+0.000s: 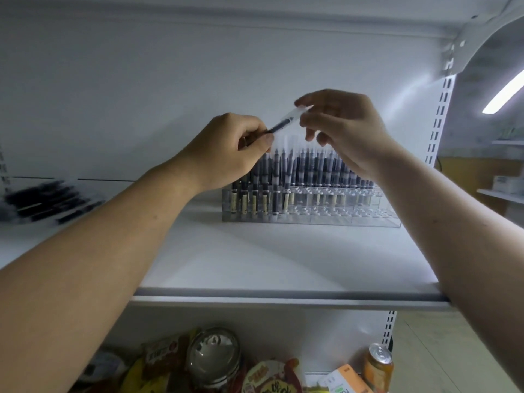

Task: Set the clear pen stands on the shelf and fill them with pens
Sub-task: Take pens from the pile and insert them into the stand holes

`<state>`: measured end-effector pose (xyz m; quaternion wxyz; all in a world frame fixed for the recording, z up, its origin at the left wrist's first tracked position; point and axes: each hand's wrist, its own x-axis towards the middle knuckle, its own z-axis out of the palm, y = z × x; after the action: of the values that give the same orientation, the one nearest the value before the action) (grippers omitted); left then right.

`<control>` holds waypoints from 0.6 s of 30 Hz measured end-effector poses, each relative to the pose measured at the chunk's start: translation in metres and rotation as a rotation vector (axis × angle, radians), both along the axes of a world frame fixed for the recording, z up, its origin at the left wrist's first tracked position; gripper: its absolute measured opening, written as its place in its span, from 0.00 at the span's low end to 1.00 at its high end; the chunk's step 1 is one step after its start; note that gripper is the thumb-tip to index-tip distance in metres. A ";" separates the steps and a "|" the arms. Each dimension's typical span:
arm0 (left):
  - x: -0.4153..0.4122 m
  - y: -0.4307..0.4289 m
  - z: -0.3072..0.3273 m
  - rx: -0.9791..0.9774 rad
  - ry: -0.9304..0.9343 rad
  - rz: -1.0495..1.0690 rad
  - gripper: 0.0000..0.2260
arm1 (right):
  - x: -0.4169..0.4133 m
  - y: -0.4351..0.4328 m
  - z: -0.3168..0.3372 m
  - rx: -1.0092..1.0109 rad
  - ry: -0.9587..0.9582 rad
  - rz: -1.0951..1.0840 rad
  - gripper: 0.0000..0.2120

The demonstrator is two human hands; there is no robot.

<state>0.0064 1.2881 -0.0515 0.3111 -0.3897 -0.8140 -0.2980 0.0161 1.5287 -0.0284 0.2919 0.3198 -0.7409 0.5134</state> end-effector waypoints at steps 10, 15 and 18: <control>0.003 0.004 -0.003 -0.056 0.011 -0.038 0.13 | -0.005 -0.006 -0.005 -0.164 -0.294 0.302 0.11; 0.000 0.002 -0.002 -0.059 0.084 -0.012 0.11 | -0.005 -0.008 -0.005 -0.189 -0.265 0.320 0.07; 0.000 -0.001 -0.001 0.010 0.200 0.001 0.11 | -0.005 -0.001 0.001 -0.294 -0.126 0.195 0.06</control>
<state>0.0067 1.2873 -0.0520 0.3931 -0.4155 -0.7775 -0.2615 0.0115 1.5273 -0.0273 0.2372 0.3112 -0.6400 0.6612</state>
